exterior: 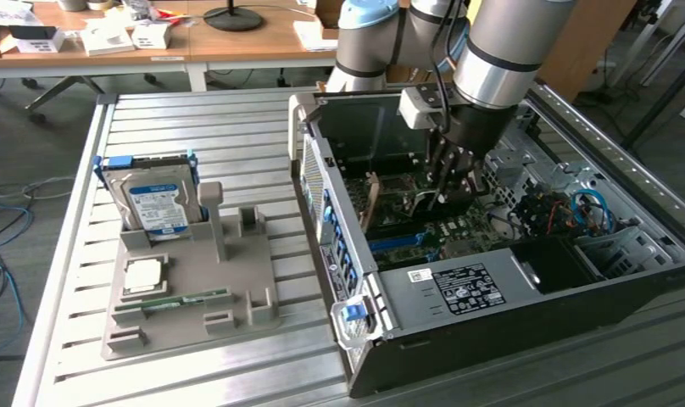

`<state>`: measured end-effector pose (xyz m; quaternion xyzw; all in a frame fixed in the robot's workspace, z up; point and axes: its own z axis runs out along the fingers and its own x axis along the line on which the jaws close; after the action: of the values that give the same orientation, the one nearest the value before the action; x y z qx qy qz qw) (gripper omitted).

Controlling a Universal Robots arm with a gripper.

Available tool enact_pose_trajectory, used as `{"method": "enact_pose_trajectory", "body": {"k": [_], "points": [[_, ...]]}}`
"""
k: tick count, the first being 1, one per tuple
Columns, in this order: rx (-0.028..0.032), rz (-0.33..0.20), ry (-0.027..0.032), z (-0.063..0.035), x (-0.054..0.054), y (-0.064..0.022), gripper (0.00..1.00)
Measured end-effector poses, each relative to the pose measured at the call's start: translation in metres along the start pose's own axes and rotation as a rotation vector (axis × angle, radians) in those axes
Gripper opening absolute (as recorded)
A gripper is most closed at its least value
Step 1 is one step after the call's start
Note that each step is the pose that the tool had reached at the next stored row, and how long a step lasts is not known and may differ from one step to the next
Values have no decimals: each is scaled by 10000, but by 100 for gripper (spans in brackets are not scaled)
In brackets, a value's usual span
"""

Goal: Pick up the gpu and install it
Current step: 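Insert the gpu into the slot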

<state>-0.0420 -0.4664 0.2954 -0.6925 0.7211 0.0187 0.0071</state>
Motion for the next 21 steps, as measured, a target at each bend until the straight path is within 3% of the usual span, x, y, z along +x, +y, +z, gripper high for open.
{"method": "enact_pose_trajectory", "body": {"k": [21], "points": [[0, 0, -1, 56, 2, -1, 26]]}}
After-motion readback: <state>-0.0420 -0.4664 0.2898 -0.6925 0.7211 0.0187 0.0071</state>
